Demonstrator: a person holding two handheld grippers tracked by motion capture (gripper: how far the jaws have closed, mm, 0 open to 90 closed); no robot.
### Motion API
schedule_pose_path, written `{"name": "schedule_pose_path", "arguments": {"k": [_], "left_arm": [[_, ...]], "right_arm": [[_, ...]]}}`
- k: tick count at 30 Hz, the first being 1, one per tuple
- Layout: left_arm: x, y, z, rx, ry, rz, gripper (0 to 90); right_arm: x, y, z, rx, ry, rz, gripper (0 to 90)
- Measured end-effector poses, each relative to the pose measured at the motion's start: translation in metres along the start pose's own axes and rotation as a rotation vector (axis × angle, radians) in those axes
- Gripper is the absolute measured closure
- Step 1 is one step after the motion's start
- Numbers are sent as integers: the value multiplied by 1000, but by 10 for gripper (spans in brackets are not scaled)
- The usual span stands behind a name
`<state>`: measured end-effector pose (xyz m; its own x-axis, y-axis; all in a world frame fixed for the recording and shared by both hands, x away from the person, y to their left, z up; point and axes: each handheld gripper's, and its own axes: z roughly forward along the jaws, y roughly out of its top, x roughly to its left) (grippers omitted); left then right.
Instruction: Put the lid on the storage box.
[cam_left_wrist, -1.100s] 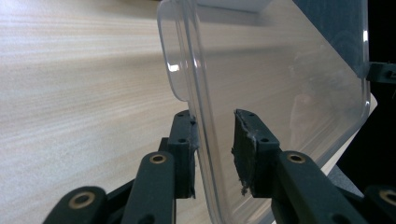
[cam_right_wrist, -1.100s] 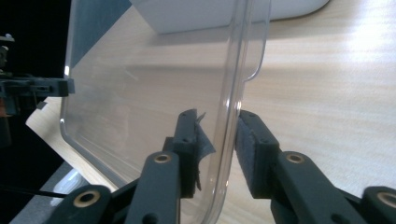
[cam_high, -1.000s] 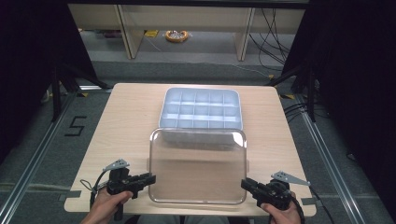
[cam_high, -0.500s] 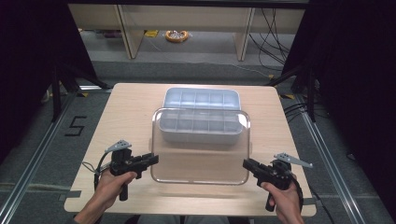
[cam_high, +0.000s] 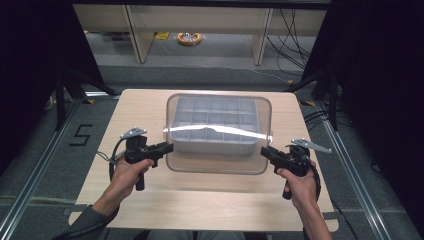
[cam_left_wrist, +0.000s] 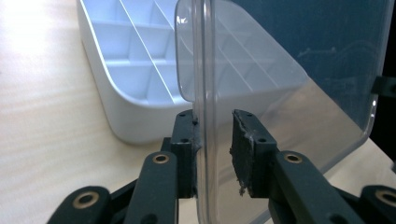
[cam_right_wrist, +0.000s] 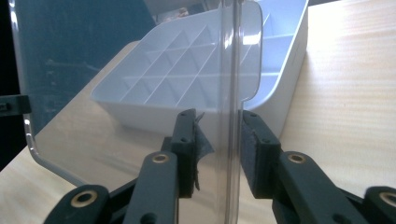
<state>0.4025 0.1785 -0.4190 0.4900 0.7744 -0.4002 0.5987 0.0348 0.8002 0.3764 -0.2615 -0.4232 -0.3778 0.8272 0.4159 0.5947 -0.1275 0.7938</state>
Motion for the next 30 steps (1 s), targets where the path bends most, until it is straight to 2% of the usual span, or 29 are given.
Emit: {"name": "schedule_pose_path", "arguments": {"k": [1, 4, 6, 7, 8, 9, 12, 13, 14, 16, 17, 18, 19, 20, 21, 22, 23, 26, 27, 28, 30], "left_arm": [[0, 4, 1, -6, 2, 2, 706], [0, 16, 5, -14, 13, 11, 704], [0, 23, 8, -15, 31, 13, 702], [1, 26, 10, -21, 35, 12, 699], [2, 29, 11, -17, 37, 10, 699], [3, 32, 14, -21, 37, 3, 699], [5, 41, 22, -32, 51, -7, 691], [7, 44, 24, -28, 48, -11, 691], [8, 47, 27, -29, 52, -18, 691], [10, 52, 33, -30, 59, -31, 689], [11, 54, 36, -34, 61, -36, 688], [12, 57, 39, -34, 62, -43, 687], [13, 59, 41, -34, 66, -47, 686], [14, 61, 44, -32, 65, -50, 685], [14, 63, 46, -29, 69, -54, 684], [15, 65, 48, -29, 71, -54, 684], [16, 67, 49, -26, 72, -56, 683], [19, 72, 53, -24, 80, -64, 682], [20, 74, 54, -24, 83, -64, 681], [21, 75, 56, -25, 85, -68, 681], [24, 77, 59, -25, 91, -80, 680]], "right_arm": [[-3, 3, 3, -13, -9, -38, 695], [-2, 13, 10, -14, -19, -1, 686], [-5, 20, 14, -29, -21, -12, 684], [-3, 23, 16, -25, -20, 18, 683], [-6, 27, 19, -35, -31, -23, 682], [-7, 30, 20, -37, -33, -25, 682], [-4, 40, 26, -32, -39, 27, 679], [-8, 44, 28, -44, -45, -11, 678], [-6, 47, 30, -36, -49, 26, 676], [-9, 53, 34, -42, -61, 11, 674], [-13, 56, 37, -49, -71, -18, 673], [-12, 58, 39, -46, -78, 0, 671], [-14, 61, 41, -48, -82, -10, 670], [-13, 63, 43, -44, -88, 17, 667], [-13, 65, 45, -41, -93, 23, 665], [-16, 67, 47, -44, -96, 6, 664], [-14, 69, 49, -39, -104, 35, 664], [-18, 73, 55, -37, -108, 26, 661], [-17, 74, 57, -32, -103, 52, 661], [-21, 76, 59, -39, -108, 14, 660], [-20, 78, 63, -27, -114, 46, 659]]}}
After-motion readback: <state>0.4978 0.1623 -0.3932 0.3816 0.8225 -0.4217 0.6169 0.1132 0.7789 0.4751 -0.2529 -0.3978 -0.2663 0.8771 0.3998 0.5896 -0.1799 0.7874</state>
